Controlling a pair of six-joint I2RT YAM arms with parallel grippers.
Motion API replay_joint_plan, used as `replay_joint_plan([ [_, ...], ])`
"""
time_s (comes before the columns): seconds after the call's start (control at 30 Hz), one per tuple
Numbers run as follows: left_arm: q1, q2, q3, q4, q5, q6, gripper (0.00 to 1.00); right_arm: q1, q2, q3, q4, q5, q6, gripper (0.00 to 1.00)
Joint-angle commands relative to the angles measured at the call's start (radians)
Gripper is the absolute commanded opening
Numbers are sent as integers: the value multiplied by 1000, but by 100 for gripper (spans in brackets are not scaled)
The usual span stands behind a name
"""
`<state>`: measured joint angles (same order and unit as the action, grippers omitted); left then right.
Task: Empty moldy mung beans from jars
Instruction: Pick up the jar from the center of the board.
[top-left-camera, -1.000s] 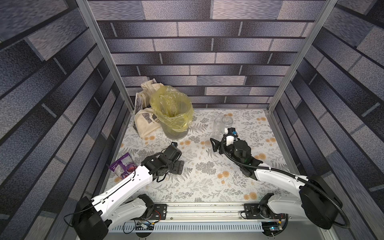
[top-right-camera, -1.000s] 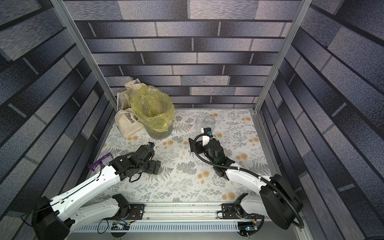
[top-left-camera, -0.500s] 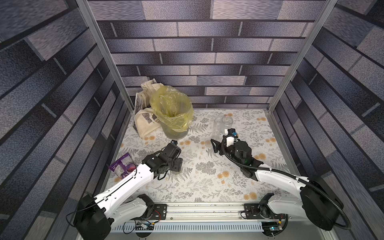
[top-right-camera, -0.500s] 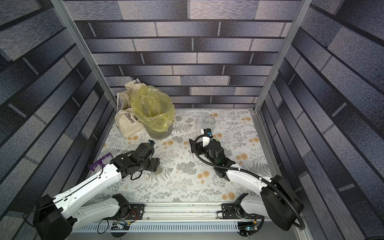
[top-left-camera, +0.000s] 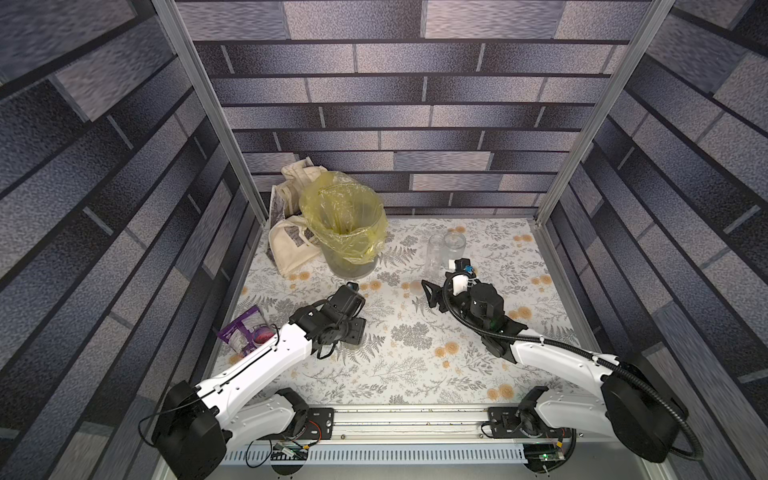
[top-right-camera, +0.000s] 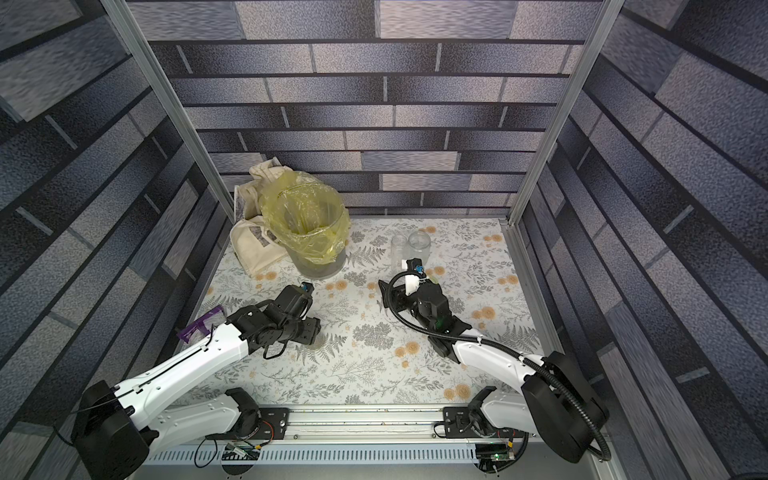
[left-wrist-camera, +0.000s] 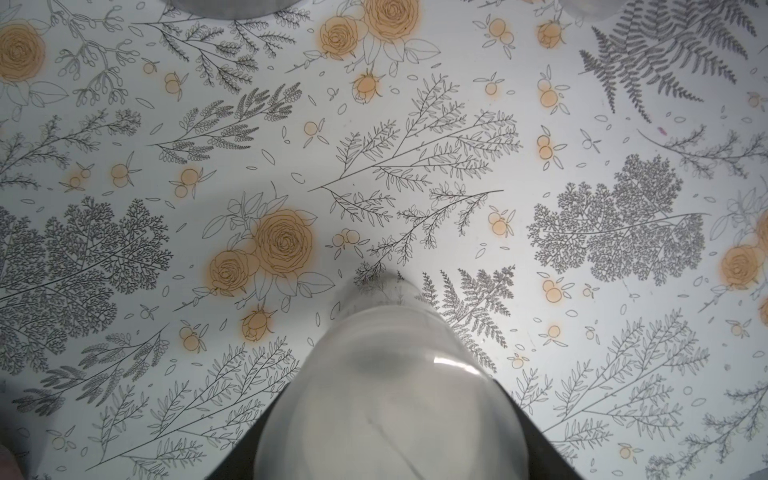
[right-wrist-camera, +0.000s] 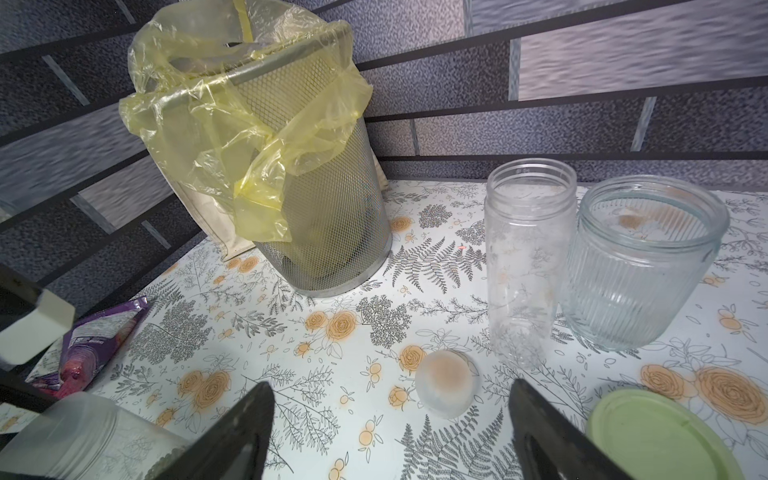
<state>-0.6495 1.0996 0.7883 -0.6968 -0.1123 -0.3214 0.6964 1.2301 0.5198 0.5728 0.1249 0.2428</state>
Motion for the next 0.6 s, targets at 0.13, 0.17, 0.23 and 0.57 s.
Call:
replay_joint_plan([
  [0.13,18,-61,79,-46,14,15,50,7,0,-35,75,-131,-60,90],
  [0.17,20,-55,107,-60,19,16,50,8,0,-34,70,-170,-78,91],
  [0.23,22,-38,170,-87,42,21,50,7,-2,-31,68,-260,-118,93],
  [0.57,22,76,499,-148,149,75,50,7,-38,-44,151,-593,-198,99],
])
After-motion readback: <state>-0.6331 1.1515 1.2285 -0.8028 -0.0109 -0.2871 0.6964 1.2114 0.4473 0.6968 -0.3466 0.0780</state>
